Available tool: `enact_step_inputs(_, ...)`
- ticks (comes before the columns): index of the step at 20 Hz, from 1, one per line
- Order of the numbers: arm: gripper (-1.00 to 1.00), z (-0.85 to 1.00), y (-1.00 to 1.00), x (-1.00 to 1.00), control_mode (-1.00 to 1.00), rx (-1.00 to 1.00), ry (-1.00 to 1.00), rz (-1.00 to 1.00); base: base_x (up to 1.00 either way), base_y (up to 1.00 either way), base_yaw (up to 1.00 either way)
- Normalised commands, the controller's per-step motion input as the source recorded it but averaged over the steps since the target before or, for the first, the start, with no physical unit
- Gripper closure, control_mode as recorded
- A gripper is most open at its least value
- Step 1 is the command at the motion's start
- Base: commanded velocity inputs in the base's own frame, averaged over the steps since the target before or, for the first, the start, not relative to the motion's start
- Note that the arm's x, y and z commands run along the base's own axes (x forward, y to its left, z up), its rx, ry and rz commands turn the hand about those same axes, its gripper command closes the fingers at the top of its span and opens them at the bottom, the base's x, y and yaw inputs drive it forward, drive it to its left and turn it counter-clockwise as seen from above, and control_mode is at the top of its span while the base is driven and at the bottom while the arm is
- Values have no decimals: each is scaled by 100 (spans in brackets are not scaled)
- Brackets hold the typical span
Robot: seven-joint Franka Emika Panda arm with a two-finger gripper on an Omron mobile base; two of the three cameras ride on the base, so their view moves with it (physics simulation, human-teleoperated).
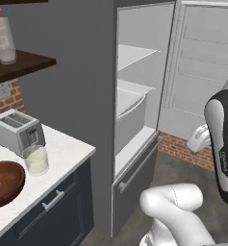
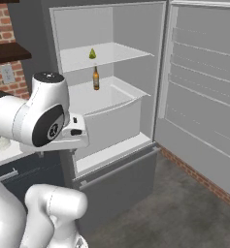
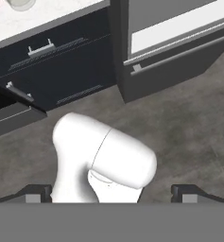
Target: Grab a lemon wedge from the fridge and one ice cube from the ice bowl, and put them in the glass of lemonade.
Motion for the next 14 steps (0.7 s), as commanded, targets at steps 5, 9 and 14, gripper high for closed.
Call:
enact_step_inputs(5, -100, -1, 0, 0, -100, 0, 0, 0, 0, 0, 0)
enact_step_inputs(9, -100, -10, 0, -4, -100, -1, 2, 3, 0, 0, 0)
enact_step_inputs(14, -100, -6, -5, -4, -100, 0, 3, 2, 0, 0, 0)
